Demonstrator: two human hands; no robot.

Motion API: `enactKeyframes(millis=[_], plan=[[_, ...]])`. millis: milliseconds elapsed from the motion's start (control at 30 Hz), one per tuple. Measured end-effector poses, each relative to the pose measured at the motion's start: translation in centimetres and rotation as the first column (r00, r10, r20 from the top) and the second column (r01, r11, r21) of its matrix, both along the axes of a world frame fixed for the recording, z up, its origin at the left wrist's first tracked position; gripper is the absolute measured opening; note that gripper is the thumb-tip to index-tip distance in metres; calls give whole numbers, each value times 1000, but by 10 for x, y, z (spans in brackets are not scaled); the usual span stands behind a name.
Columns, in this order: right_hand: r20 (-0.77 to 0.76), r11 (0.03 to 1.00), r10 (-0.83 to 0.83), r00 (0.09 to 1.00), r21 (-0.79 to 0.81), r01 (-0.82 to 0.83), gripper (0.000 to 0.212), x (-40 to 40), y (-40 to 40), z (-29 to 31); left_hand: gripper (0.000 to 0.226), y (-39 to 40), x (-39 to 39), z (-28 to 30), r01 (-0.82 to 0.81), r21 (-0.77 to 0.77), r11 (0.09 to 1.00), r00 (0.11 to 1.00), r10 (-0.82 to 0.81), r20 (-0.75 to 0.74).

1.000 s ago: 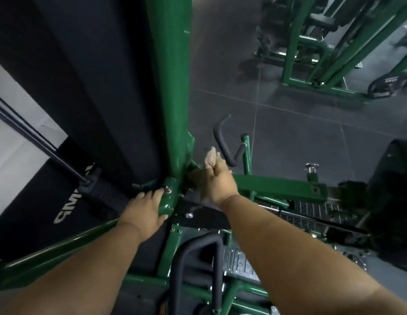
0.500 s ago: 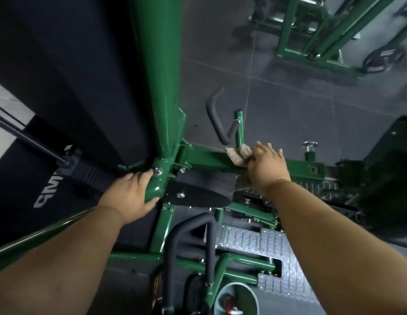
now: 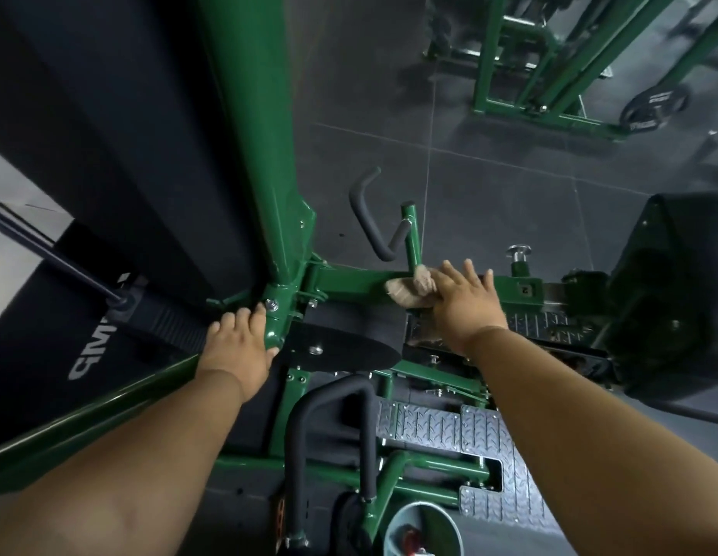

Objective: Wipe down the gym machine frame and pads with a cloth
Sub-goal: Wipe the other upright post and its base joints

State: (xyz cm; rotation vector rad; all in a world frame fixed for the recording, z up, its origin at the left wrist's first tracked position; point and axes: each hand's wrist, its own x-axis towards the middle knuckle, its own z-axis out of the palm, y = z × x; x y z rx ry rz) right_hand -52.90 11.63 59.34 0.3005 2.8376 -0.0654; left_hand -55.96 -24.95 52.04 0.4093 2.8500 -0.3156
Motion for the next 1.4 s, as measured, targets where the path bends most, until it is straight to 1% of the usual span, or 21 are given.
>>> enactKeyframes(millis=[100,167,200,300,367,467,533,600,700,767,833,900,1000,1067,1200,1300,1367,1400], plan=[[-21,992,-116,993,49,116,75,22,36,17,82,11,1,3,-57,-79,995,997,61,41],[-8,982,-180,984,62,180,90,32,50,28,82,18,0,2,-106,-102,989,991,113,66],[-15,974,-218,976,54,219,91,35,52,29,82,19,-1,1,-117,-116,986,990,126,70],[-88,954,-295,951,21,298,70,30,40,20,82,18,-1,-3,-117,-137,984,989,127,70],[-103,964,-262,959,16,265,64,20,23,12,83,18,-1,-3,-115,-152,982,990,125,62],[-73,992,-120,990,31,122,65,13,0,4,84,19,-1,-1,-125,-171,977,988,138,70],[-63,996,-58,996,68,62,64,15,4,4,83,19,-1,-1,-130,-165,978,988,142,66],[-70,992,-73,995,101,80,67,22,20,6,83,19,-1,0,-142,-149,979,985,154,72],[-102,975,-163,981,137,176,73,39,42,7,83,19,0,0,-144,-141,979,984,157,82],[-113,963,-213,971,147,228,71,42,40,8,83,19,0,0,-147,-134,980,984,158,78],[-97,957,-232,968,155,244,70,34,25,9,83,18,0,-1,-143,-133,981,985,153,75],[-59,968,-174,983,173,181,71,18,2,6,83,16,0,-2,-131,-130,983,988,140,66],[-15,990,-15,1000,137,17,73,-7,-39,-7,83,14,0,-3,-117,-128,985,990,126,59],[13,986,96,995,138,-96,76,-19,-67,-20,83,13,0,-3,-119,-110,987,989,127,70],[41,957,233,972,169,-236,75,-38,-105,-41,84,9,-1,-1,-128,-42,991,987,132,90],[73,911,307,949,265,-315,73,-44,-116,-48,86,8,-2,2,-147,12,989,982,144,121],[79,881,349,934,311,-356,69,-45,-118,-50,93,3,-3,4,-164,89,982,976,149,159],[78,868,370,926,327,-375,68,-45,-118,-51,96,-3,-1,6,-177,152,972,973,150,175]])
